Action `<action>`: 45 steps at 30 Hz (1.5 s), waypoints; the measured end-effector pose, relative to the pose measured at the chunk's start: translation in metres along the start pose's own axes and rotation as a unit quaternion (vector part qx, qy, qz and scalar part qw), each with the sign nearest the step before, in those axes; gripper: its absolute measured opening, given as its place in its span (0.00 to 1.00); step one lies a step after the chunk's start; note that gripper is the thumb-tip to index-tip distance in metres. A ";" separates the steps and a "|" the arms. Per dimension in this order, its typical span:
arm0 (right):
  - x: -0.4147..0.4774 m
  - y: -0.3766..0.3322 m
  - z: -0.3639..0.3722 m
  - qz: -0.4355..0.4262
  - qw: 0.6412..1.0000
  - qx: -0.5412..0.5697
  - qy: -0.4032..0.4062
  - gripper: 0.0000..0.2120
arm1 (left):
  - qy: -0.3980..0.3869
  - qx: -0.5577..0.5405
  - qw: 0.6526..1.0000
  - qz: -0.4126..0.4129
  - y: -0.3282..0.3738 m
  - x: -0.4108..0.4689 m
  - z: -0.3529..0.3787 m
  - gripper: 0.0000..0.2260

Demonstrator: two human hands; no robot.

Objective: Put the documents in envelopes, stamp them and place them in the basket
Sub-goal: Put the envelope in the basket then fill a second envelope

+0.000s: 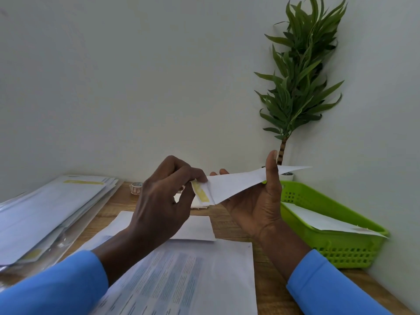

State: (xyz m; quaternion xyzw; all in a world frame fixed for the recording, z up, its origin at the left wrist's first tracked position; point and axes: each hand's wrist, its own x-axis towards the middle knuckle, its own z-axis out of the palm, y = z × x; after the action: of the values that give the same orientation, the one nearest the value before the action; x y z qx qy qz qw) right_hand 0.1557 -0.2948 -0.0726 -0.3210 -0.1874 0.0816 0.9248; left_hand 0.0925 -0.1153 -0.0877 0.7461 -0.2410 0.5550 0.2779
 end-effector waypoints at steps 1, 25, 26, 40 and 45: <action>0.001 0.000 -0.001 0.005 1.000 -0.003 -0.002 0.45 | 0.001 0.002 1.000 -0.001 -0.001 0.000 0.000 0.12; 0.004 -0.012 -0.021 0.018 0.999 -0.023 0.031 0.36 | -0.073 0.026 0.995 0.060 -0.007 -0.009 0.004 0.14; 0.003 -0.013 -0.020 0.017 0.999 -0.022 0.031 0.37 | -0.079 0.022 0.995 0.060 -0.006 -0.010 0.005 0.13; -0.004 -0.002 -0.008 0.075 0.996 -0.053 0.010 0.47 | -0.413 -0.005 0.911 -0.009 0.023 -0.030 0.007 0.29; -0.004 0.010 -0.004 0.068 0.994 -0.080 0.000 0.57 | -0.433 -0.060 0.895 -0.085 0.023 -0.040 0.015 0.43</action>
State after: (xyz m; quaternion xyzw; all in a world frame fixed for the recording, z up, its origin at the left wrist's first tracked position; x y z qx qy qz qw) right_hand 0.1534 -0.2905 -0.0827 -0.4064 -0.1710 0.1294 0.8882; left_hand 0.0768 -0.1409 -0.1264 0.9124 -0.3057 0.1354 0.2361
